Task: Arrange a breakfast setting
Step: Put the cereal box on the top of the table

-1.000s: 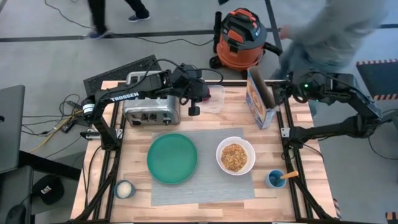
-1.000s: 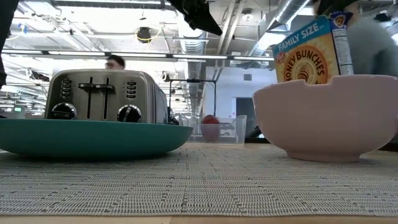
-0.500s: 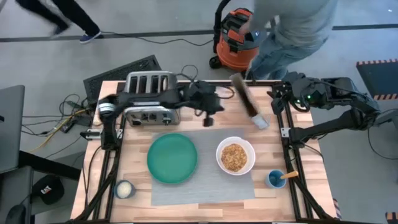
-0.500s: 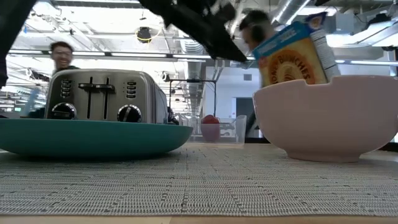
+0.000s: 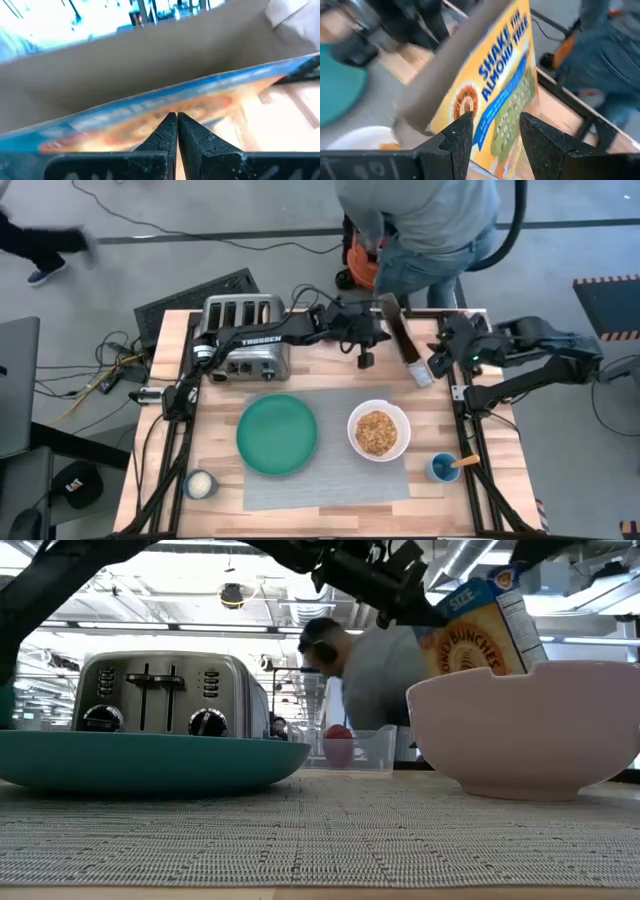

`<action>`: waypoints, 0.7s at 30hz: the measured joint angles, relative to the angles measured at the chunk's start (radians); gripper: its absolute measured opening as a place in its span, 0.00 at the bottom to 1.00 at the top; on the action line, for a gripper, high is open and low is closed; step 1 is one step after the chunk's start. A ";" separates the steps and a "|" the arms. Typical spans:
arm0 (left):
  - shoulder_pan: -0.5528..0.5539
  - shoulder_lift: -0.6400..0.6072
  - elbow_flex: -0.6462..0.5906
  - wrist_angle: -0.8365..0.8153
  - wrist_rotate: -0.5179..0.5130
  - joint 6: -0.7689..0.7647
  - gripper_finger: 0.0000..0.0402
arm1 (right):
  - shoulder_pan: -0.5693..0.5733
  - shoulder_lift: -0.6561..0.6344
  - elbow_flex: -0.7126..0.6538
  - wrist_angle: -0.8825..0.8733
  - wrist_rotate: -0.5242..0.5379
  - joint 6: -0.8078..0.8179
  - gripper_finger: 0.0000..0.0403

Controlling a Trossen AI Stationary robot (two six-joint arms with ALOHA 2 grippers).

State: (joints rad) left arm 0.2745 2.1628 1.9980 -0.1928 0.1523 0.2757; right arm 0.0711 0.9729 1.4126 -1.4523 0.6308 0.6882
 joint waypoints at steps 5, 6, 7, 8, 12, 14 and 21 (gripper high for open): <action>0.005 0.001 0.000 0.077 -0.001 0.000 0.00 | -0.001 -0.007 -0.118 -0.006 0.001 0.023 0.47; 0.006 0.001 0.000 0.091 0.000 0.000 0.00 | -0.001 -0.007 -0.139 -0.008 0.000 0.025 0.47; 0.007 0.001 0.001 0.103 -0.001 0.000 0.00 | -0.001 -0.006 -0.159 -0.007 0.001 0.036 0.47; 0.008 0.001 0.001 0.112 -0.001 0.004 0.00 | -0.001 -0.005 -0.177 -0.006 0.001 0.049 0.47; 0.010 0.012 0.001 0.161 -0.002 0.023 0.00 | -0.001 -0.006 -0.247 -0.007 0.001 0.080 0.47; 0.012 0.014 0.001 0.165 -0.003 0.024 0.00 | -0.001 -0.006 -0.276 -0.008 0.000 0.098 0.47; 0.021 0.065 0.001 0.200 -0.006 0.035 0.00 | -0.001 -0.006 -0.309 0.002 0.000 0.109 0.47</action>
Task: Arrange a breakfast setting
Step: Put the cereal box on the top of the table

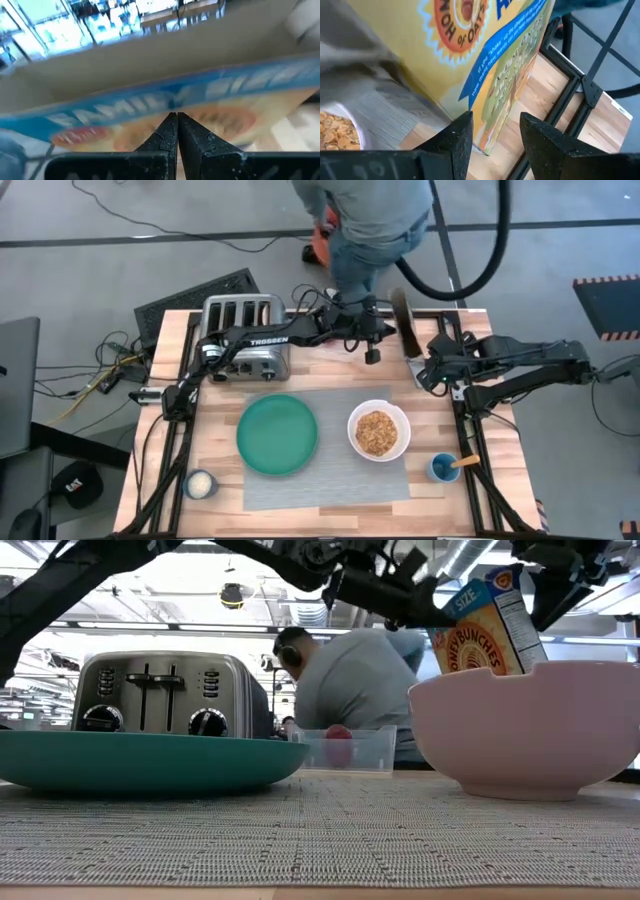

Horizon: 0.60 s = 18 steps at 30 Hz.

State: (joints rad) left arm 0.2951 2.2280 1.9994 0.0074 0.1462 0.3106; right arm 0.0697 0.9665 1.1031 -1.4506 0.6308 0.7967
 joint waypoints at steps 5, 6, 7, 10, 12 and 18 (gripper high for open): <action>0.005 0.015 0.001 0.013 -0.001 -0.002 0.00 | 0.002 -0.002 -0.040 0.013 0.000 0.020 0.47; 0.005 0.015 0.000 0.011 -0.001 -0.001 0.00 | 0.002 -0.003 -0.049 0.027 -0.002 0.019 0.47; 0.004 0.015 0.000 0.012 -0.001 -0.001 0.00 | 0.002 -0.004 -0.055 0.042 -0.004 0.016 0.47; 0.001 0.008 0.007 0.005 -0.001 0.002 0.00 | 0.002 -0.004 -0.060 0.109 -0.009 -0.025 0.47; -0.001 0.005 0.025 0.005 -0.001 0.003 0.00 | 0.002 -0.004 -0.060 0.161 -0.012 -0.054 0.47; -0.002 0.002 0.069 -0.021 0.000 0.016 0.00 | 0.002 -0.006 -0.060 0.247 -0.019 -0.118 0.47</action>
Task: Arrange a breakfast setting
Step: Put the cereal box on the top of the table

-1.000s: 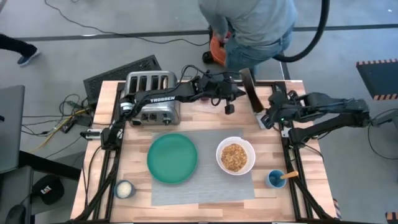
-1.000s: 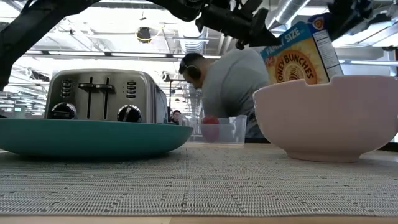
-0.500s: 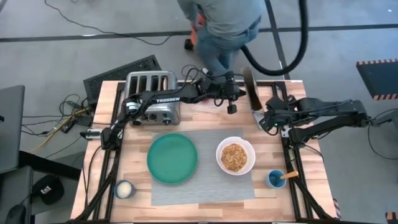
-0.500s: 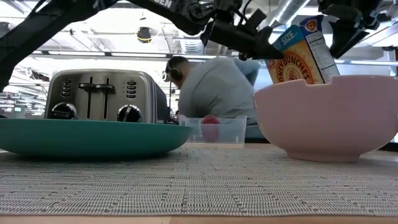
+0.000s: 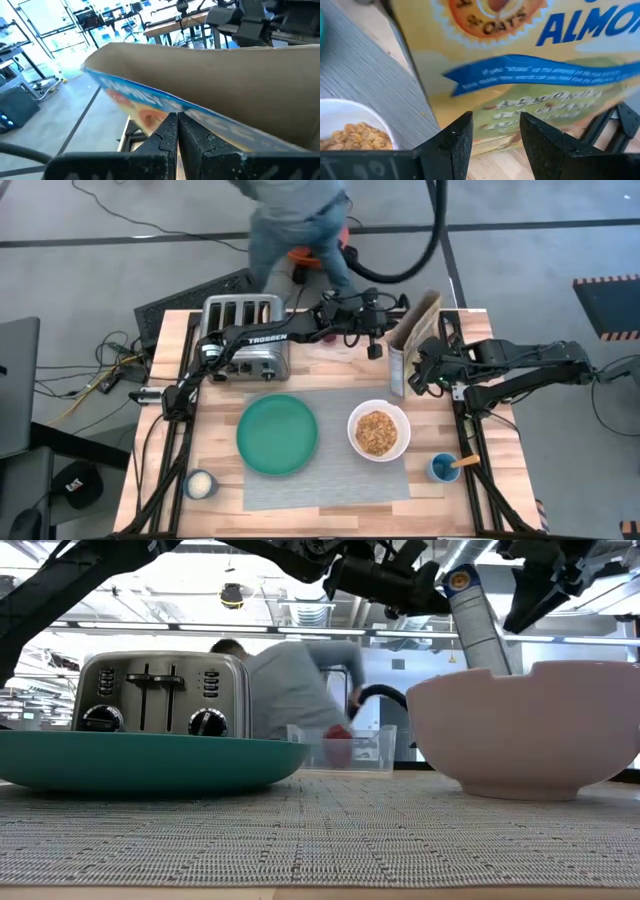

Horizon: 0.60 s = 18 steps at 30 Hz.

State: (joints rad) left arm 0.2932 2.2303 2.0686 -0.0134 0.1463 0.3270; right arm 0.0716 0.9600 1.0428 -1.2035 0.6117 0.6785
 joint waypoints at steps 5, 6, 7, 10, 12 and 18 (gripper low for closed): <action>0.000 0.000 0.000 -0.025 0.003 -0.007 0.00 | -0.002 0.001 0.000 -0.036 -0.001 0.023 0.47; 0.000 0.000 0.000 -0.031 0.008 -0.006 0.00 | -0.002 0.001 0.000 -0.046 -0.002 0.031 0.47; -0.001 0.000 0.000 -0.036 0.017 0.000 0.00 | -0.001 0.000 0.000 -0.054 -0.007 0.037 0.47; -0.014 0.000 0.000 -0.039 0.072 0.008 0.00 | 0.009 -0.013 0.001 -0.067 -0.030 0.058 0.47; -0.025 0.000 0.000 -0.032 0.105 0.009 0.00 | 0.015 -0.020 0.012 -0.087 -0.055 0.065 0.47; -0.040 0.000 0.000 -0.039 0.110 0.031 0.00 | 0.060 -0.046 0.076 -0.192 -0.114 0.154 0.47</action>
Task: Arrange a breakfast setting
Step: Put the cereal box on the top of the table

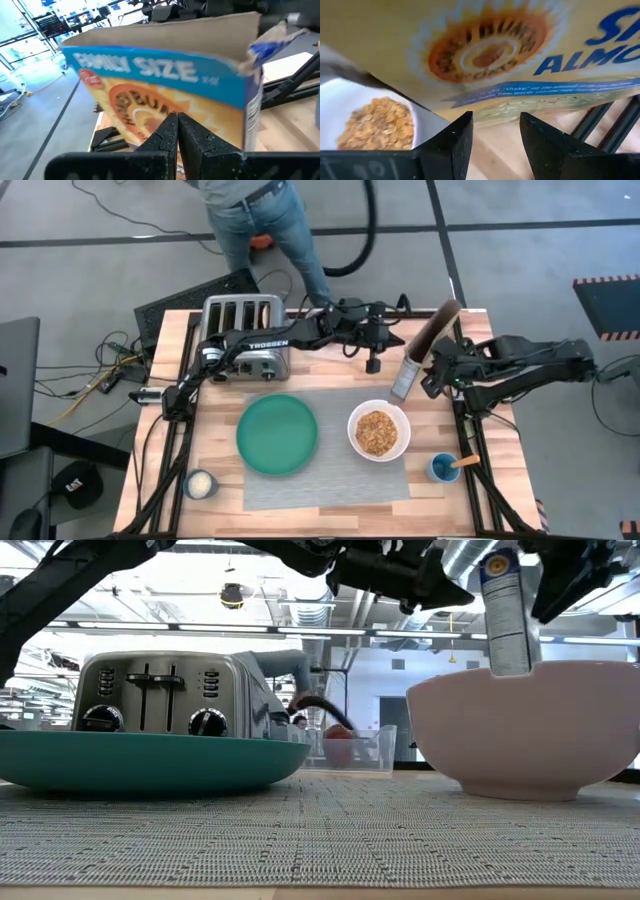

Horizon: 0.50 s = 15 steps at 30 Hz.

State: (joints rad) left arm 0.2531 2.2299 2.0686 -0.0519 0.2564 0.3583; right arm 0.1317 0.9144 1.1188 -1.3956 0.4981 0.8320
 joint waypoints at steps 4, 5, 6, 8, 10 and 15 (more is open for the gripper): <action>0.000 0.000 0.000 -0.002 -0.004 -0.010 0.00 | 0.027 -0.020 0.034 -0.059 -0.037 0.047 0.47; 0.000 0.000 0.000 -0.002 -0.005 -0.011 0.00 | 0.033 -0.022 0.043 -0.070 -0.049 0.058 0.47; 0.000 0.000 0.000 -0.002 -0.005 -0.012 0.00 | 0.037 -0.025 0.052 -0.078 -0.061 0.065 0.47; 0.000 0.000 0.000 -0.002 -0.005 -0.012 0.00 | 0.047 -0.032 0.067 -0.091 -0.093 0.070 0.47; 0.000 0.000 0.000 -0.003 -0.005 -0.013 0.00 | 0.054 -0.035 0.081 -0.093 -0.130 0.070 0.47; 0.000 0.000 0.000 -0.006 -0.006 -0.036 0.00 | 0.067 -0.040 0.121 -0.093 -0.186 0.069 0.47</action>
State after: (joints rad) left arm 0.2527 2.2299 2.0686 -0.0578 0.2508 0.3223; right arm 0.1992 0.8742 1.2395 -1.4889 0.3121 0.9015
